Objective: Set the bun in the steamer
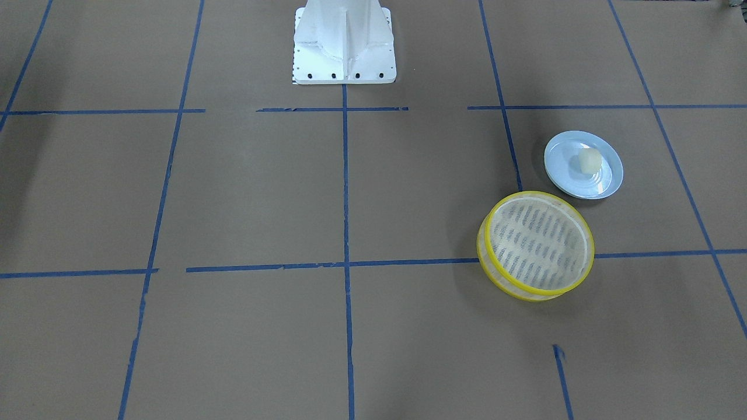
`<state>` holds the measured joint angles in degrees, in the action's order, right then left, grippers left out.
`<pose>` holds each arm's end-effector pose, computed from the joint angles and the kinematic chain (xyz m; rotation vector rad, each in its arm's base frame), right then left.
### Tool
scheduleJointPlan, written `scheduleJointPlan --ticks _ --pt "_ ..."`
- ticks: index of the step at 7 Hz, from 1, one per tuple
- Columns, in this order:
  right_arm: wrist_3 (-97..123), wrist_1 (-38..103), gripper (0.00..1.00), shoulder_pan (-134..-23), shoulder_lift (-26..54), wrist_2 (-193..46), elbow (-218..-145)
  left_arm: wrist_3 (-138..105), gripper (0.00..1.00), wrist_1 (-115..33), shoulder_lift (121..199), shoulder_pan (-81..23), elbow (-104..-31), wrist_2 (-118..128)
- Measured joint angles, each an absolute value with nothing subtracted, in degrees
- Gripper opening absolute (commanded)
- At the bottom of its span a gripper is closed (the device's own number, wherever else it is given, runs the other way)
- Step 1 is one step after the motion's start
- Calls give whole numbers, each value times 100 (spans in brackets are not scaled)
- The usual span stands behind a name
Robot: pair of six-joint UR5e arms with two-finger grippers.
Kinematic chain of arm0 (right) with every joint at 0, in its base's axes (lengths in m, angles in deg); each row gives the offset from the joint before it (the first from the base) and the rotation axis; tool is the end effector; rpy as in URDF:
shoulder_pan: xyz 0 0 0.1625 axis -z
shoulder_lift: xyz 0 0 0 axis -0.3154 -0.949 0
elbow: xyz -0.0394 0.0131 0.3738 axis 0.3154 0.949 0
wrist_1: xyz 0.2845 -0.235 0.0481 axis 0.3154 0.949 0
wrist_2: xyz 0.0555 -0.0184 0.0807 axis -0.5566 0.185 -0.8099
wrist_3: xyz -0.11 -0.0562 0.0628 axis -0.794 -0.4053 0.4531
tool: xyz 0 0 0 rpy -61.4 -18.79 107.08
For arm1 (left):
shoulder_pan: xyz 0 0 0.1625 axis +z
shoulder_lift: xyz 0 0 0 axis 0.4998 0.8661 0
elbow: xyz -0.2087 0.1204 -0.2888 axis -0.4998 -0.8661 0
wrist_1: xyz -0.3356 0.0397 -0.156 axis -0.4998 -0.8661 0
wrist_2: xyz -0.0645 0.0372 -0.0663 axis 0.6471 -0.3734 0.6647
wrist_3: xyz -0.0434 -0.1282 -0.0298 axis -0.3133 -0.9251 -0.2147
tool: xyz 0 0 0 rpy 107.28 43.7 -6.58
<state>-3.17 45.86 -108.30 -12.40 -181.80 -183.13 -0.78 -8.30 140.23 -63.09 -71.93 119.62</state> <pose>0.0413 -0.4055 0.6505 -0.0200 -0.7193 0.0109 -0.0569 -0.4416 0.6032 0.0112 0.8087 -0.0377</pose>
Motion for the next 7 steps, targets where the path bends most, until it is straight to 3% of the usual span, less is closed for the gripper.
scheduleJointPlan --ticks 7 --pt "-316 4587 100 -10830 -1240 -18180 -18313 -84 100 -1165 14020 -6246 -7243 11954"
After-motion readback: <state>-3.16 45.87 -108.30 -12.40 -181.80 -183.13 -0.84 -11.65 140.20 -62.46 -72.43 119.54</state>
